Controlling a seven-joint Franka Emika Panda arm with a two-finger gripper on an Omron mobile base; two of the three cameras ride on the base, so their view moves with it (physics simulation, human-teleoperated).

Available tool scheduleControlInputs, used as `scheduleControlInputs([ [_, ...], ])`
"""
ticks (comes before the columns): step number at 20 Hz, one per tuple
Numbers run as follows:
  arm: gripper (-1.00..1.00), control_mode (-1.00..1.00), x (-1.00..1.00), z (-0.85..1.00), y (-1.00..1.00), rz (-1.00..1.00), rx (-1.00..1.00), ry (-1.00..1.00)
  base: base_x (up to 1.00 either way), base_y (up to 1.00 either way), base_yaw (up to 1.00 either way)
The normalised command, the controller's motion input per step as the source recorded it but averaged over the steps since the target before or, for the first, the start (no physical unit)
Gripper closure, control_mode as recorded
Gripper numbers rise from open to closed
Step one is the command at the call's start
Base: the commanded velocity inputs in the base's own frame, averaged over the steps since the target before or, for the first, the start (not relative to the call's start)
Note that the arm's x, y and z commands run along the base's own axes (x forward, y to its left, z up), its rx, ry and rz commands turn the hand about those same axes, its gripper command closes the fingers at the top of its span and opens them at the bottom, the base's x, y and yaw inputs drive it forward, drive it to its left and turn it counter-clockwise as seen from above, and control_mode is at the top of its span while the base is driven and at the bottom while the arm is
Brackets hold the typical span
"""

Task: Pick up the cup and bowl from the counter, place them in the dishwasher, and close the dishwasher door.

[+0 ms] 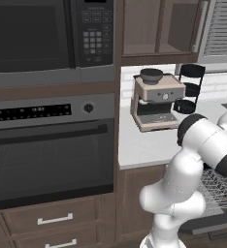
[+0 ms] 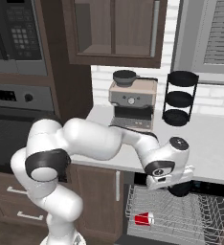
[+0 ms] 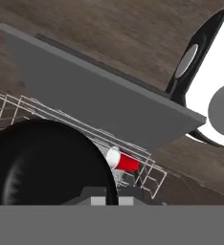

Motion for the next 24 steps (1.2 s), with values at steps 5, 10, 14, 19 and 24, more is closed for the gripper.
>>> scheduleControlInputs([
  [5,1.00,-1.00,-0.16,-0.24,0.07,0.11,0.10,0.00,0.00,0.00,0.00],
  [10,1.00,-1.00,0.00,-0.27,0.06,0.09,0.09,0.00,0.00,0.00,0.00],
  [14,1.00,-1.00,0.00,-0.43,0.10,0.09,0.13,0.00,0.00,0.00,0.00],
  [19,1.00,-1.00,0.06,-0.52,0.19,0.10,0.17,0.00,0.00,0.00,0.00],
  [24,1.00,-1.00,0.27,-0.41,0.12,0.08,0.19,0.00,0.00,0.00,0.00],
])
